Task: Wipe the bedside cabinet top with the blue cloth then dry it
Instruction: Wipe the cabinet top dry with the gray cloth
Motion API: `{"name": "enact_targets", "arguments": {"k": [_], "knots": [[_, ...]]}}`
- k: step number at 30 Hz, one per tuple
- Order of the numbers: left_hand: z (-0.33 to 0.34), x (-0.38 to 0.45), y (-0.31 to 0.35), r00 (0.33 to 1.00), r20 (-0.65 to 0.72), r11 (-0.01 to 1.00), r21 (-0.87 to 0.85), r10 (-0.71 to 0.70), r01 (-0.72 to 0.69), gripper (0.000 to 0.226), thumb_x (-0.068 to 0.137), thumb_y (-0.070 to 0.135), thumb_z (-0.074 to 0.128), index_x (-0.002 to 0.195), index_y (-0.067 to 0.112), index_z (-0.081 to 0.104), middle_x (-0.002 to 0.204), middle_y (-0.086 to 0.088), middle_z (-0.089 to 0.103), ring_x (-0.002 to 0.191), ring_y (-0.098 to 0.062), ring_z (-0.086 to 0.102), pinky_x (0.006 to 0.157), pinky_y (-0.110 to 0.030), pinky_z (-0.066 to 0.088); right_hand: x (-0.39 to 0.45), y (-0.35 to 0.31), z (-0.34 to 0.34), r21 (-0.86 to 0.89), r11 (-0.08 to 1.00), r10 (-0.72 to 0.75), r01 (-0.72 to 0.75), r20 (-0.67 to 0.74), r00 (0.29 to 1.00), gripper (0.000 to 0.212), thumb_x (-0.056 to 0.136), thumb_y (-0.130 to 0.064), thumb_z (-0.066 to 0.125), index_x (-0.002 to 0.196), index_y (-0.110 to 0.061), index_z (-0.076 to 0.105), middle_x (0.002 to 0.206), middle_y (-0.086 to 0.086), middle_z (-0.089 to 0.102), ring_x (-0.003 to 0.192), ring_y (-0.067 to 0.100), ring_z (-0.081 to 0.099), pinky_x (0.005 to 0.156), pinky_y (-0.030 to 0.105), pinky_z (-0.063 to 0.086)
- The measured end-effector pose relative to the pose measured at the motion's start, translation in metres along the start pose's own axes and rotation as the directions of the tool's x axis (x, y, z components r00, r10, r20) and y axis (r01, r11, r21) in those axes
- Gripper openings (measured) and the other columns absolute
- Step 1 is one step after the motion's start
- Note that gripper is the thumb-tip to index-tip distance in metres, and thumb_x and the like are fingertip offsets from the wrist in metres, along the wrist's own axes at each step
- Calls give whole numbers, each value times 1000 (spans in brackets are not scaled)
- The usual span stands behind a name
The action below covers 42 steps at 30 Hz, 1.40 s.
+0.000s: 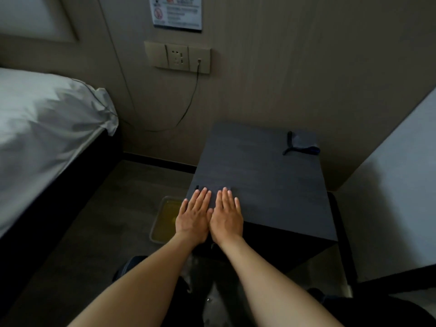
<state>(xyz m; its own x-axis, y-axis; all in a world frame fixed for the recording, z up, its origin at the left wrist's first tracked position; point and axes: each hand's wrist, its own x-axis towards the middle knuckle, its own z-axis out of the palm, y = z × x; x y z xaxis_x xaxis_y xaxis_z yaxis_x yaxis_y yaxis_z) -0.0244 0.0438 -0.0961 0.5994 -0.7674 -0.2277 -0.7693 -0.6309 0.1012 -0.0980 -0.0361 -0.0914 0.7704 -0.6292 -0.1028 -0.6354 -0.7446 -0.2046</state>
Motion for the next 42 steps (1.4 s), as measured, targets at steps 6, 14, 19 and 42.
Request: {"name": "enact_targets", "arguments": {"k": [6,14,19,42], "knots": [[-1,0,-39,998,-10,998,-4,-63,63,58,106,42,6,153,22,-23,161,5,-28,146,-14,-28,124,-41,-6,16,-35,7,-17,997,-69,70,17,997,62,106,-37,18,156,-7,-3,165,11,-8,152,23,-9,124,43,-1],[-11,23,-44,998,31,992,114,-57,53,60,105,42,4,155,17,-17,164,1,-21,149,-15,-22,124,-40,-6,34,-33,8,12,995,-104,104,29,994,61,107,-37,17,156,-7,-3,165,11,-8,153,23,-9,124,42,-4],[-24,47,-28,997,65,979,201,-39,25,61,105,42,3,154,15,-18,163,-1,-23,149,-16,-22,124,-40,-5,48,-18,3,24,997,-68,68,21,997,60,107,-34,17,157,-5,-1,166,12,-6,153,22,-8,124,40,-6],[-5,96,241,968,14,956,156,250,-249,61,106,38,7,155,11,-17,164,-4,-22,150,-19,-20,124,-39,-6,14,242,-44,-59,969,235,-238,-60,970,60,106,-33,21,157,-6,3,166,12,1,153,22,-1,124,39,-1]]}}
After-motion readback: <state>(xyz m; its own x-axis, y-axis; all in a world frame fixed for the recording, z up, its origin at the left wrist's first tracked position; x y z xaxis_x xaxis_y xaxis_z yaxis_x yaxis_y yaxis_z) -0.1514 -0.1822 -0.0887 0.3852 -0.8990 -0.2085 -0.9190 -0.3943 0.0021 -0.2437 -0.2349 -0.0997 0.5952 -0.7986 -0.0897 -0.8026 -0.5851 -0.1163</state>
